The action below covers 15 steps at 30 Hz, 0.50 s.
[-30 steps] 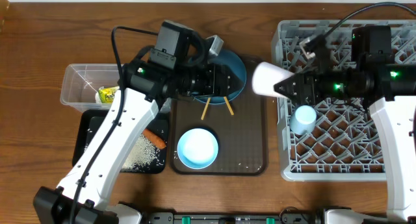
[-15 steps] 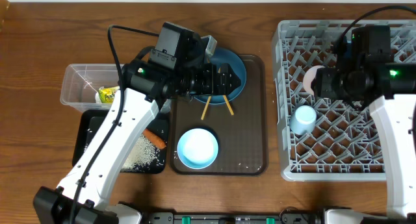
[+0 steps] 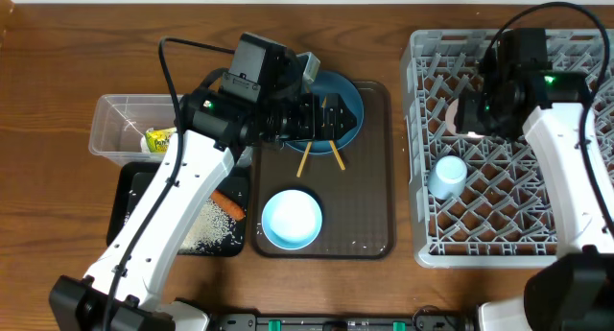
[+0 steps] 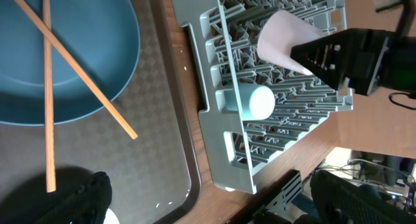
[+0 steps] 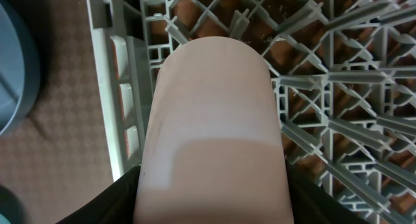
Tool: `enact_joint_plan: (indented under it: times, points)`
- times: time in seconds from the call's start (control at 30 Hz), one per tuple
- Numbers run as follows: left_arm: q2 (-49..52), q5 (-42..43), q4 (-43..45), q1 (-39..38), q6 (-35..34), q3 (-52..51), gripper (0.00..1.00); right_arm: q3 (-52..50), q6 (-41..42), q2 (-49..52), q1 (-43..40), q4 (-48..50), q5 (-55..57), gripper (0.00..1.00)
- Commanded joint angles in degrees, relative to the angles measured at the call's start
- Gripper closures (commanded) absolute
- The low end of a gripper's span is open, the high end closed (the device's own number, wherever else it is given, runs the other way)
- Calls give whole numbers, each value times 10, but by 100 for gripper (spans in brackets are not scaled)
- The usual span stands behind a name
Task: Sort waste into correct bins and load items into the dishwasher rack
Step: 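Carry the pink cup with the right gripper over the dish rack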
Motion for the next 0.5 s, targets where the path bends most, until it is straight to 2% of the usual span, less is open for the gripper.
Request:
enact_joint_plan:
  times: [0.0,0.47]
  points:
    - [0,-5,0,-1,8,0,0,9,-12,16,-2,10,-32,86]
    - [0,-5,0,-1,8,0,1,8,-15,68,26,30,-38,85]
